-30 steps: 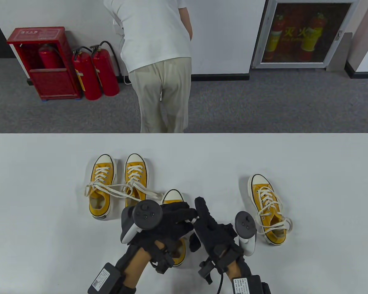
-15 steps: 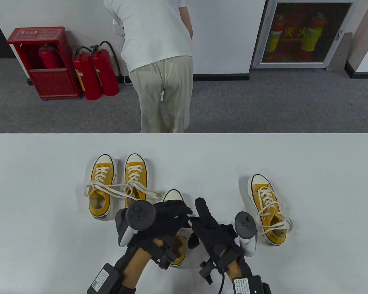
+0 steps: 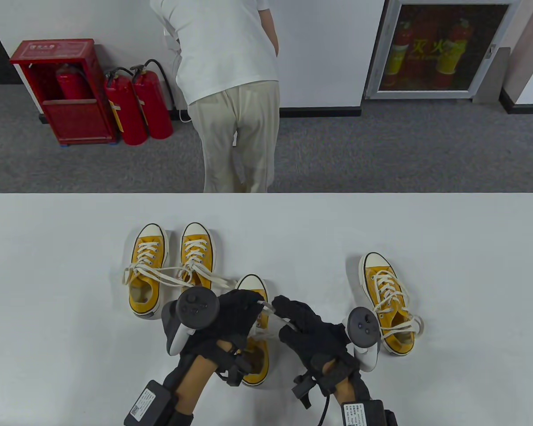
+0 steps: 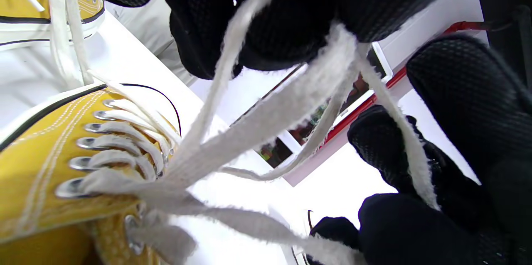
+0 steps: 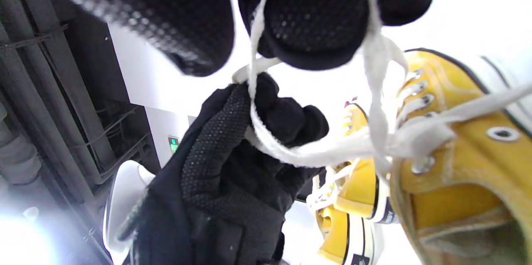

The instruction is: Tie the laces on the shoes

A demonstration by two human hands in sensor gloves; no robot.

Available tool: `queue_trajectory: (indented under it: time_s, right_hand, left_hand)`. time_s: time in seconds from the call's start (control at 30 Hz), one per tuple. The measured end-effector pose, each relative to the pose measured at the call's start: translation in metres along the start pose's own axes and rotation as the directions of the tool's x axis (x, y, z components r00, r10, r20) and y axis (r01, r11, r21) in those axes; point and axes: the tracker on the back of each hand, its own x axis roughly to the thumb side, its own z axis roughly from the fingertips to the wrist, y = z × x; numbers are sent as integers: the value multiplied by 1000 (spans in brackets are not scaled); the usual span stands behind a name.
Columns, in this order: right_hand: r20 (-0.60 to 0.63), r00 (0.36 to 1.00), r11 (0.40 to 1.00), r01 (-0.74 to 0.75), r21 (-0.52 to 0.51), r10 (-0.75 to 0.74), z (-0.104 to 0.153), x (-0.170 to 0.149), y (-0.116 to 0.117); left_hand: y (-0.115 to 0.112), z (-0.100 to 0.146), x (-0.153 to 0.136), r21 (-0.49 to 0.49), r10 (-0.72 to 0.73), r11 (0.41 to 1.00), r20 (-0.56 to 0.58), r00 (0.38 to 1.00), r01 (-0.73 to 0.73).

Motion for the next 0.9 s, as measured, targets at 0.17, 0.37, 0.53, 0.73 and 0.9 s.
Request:
queue_trajectory:
  time_s: [0.17,0.37,0.53,0.73,0.9]
  right_hand:
    - [16,997,997,-74,-13,74,0,3,1]
    - [50,959,960,-278,-28,279,2,7,7]
    - [101,846,851,-514,-104,523,6,15,16]
    - [118,733,741,-646,-184,669,10,20,26]
    - [102,694,698,-690,-191,713,10,19,29]
  left_hand:
    - [-1,1,2,5,-48,999,-2,999,48]
    - [0,2,3,31,-64,997,-23,998,65]
    - [1,3,7,37,-189,981,-46,981,191]
    - [2,2,7,18,-218,975,-61,974,220]
    - [0,1,7,-35,-186,982,-74,980,183]
